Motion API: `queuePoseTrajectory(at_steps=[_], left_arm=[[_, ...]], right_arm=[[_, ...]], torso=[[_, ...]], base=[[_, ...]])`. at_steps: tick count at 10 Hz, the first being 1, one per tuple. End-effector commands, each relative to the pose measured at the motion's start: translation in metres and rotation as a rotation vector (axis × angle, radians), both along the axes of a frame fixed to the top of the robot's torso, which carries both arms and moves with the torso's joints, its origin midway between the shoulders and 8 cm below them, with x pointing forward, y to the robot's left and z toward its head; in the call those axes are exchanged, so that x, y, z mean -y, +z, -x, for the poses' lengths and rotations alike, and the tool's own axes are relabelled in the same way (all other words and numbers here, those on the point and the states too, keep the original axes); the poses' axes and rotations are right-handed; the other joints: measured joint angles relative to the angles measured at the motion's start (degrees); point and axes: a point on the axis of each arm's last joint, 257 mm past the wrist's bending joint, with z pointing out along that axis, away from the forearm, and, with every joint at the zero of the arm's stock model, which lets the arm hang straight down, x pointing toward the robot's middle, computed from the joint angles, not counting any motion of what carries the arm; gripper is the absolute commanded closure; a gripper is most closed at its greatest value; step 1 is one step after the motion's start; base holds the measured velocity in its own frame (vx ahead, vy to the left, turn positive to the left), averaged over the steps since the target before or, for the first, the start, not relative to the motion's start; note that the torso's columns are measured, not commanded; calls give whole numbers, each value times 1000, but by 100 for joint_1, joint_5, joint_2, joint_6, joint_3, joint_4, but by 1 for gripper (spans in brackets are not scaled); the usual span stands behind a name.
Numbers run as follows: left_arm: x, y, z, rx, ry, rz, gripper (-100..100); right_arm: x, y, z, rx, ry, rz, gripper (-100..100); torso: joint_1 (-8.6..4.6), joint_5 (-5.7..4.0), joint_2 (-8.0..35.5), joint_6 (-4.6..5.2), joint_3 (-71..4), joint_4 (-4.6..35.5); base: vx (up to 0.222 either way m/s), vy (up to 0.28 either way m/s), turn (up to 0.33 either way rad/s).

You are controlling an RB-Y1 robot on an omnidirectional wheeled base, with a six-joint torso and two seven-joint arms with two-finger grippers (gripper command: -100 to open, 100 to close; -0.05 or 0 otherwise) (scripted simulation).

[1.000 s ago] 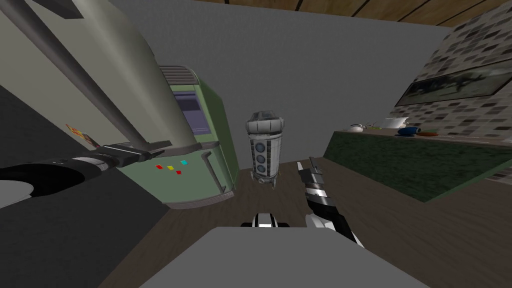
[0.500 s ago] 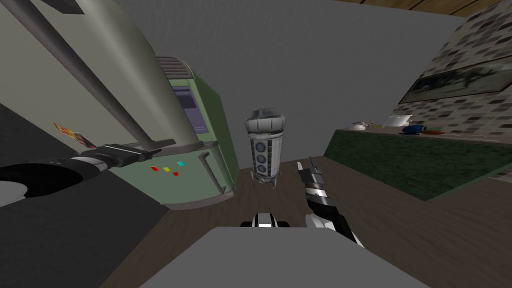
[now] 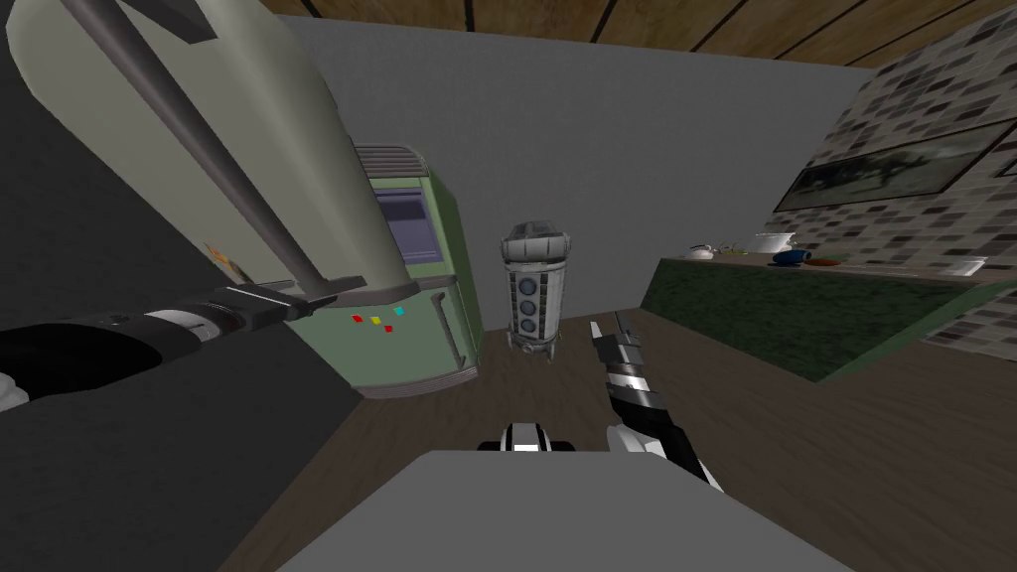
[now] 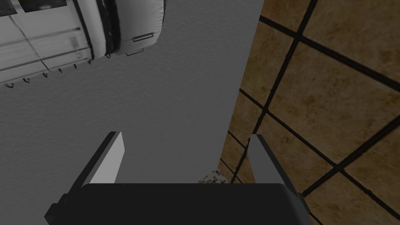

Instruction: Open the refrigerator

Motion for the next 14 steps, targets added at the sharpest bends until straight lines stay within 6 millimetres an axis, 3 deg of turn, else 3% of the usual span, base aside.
queuePoseTrajectory(at_steps=[1, 2, 4, 5, 7, 8, 10, 11, 14], left_arm=[[28, 10, 6, 28, -65, -7, 100], [28, 10, 6, 28, -65, -7, 100], [57, 11, 10, 28, -136, -11, 100], [57, 11, 10, 28, -136, -11, 100], [86, 12, 15, 24, -207, -19, 100], [78, 3, 10, 4, -195, -10, 100], [106, 3, 15, 2, -270, -5, 100], [106, 3, 15, 2, -270, -5, 100], [130, 6, 22, 8, -336, -3, 100]], right_arm=[[0, 0, 0, 0, 0, 0, 0], [0, 0, 0, 0, 0, 0, 0], [0, 0, 0, 0, 0, 0, 0], [0, 0, 0, 0, 0, 0, 0], [0, 0, 0, 0, 0, 0, 0], [0, 0, 0, 0, 0, 0, 0], [0, 0, 0, 0, 0, 0, 0], [0, 0, 0, 0, 0, 0, 0], [0, 0, 0, 0, 0, 0, 0]], torso=[[-10, -6, -20, 10, -19, -11], [-7, -2, -4, 13, -9, -9], [-8, -1, -10, 12, -12, -10], [-11, -3, 23, 10, 9, 1], [-5, -2, 22, 12, 7, 2], [-8, -3, 35, 11, 17, 7], [-48, -15, -28, 28, -22, -21], [-33, -3, 4, 30, 1, -18], [-6, 3, -13, 18, -15, -12]], base=[[-243, 221, 18], [-187, 179, -11], [-202, 190, 13], [-189, 196, 1], [-257, 231, 9], [-133, 103, -12], [-156, 199, -6], [-144, 231, -36], [-133, 232, -6]])
